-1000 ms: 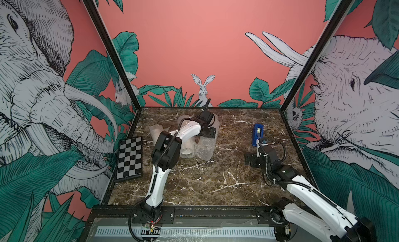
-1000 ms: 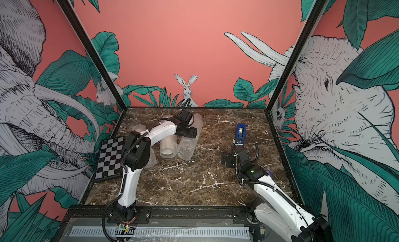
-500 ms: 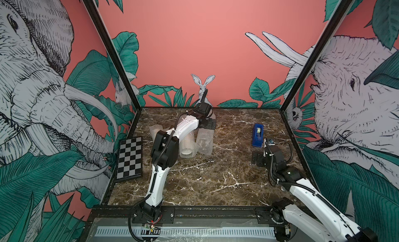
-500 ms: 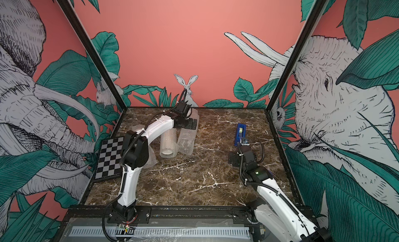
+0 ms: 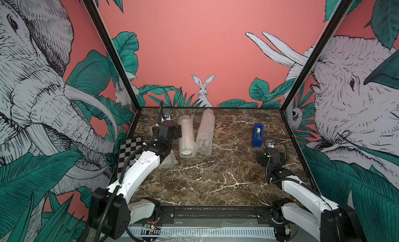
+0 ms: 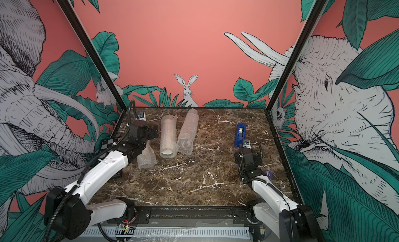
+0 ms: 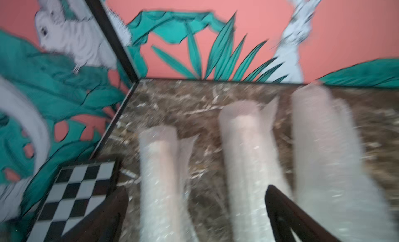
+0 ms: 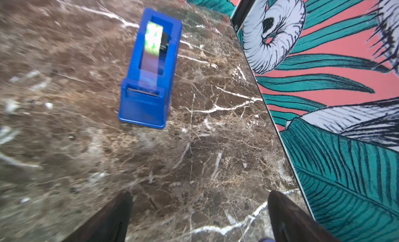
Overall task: Wrap vases in bubble wrap
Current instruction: Reset both arms
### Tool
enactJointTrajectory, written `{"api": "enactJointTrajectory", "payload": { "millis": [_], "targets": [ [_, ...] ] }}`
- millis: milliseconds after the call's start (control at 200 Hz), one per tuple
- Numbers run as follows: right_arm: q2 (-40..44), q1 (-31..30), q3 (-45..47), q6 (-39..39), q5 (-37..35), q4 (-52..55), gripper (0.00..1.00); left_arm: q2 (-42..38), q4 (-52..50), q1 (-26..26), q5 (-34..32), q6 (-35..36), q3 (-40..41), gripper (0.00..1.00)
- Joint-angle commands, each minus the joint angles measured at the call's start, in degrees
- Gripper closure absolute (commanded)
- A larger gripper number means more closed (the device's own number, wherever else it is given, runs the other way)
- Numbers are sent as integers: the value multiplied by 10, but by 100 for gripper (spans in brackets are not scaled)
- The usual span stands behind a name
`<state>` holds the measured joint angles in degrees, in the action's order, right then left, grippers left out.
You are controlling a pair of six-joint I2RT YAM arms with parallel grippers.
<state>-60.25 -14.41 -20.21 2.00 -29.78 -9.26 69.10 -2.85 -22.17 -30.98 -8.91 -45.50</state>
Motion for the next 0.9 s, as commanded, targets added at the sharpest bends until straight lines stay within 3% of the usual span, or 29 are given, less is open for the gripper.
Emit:
{"api": "enactJointTrajectory", "payload": {
  "millis": [0,105,140,335,505,555,615,695,750,800,895],
  "targets": [
    [-43,19,16,-30,4,-175,1,9,124,26,-76,58,78,1],
    [-98,35,21,-49,49,-263,1,39,172,83,-15,63,111,0],
    [-111,39,20,-53,65,-286,0,36,145,97,11,58,103,0],
    [-174,70,2,-61,169,-359,0,88,381,110,84,194,192,0],
    [-253,97,7,-50,210,-457,1,185,554,149,182,178,231,1],
    [-278,103,8,-47,221,-480,1,188,536,168,205,156,231,1],
    [-286,104,6,-46,220,-483,1,213,588,173,210,159,236,1],
    [-285,104,-1,-41,209,-469,0,195,529,175,215,153,224,0],
    [-285,104,-6,-27,173,-458,1,209,565,175,214,157,228,0],
    [-284,104,-14,-5,121,-442,1,198,536,175,212,153,225,0],
    [-285,105,5,0,98,-480,1,204,557,176,213,155,229,0]
  ]
}}
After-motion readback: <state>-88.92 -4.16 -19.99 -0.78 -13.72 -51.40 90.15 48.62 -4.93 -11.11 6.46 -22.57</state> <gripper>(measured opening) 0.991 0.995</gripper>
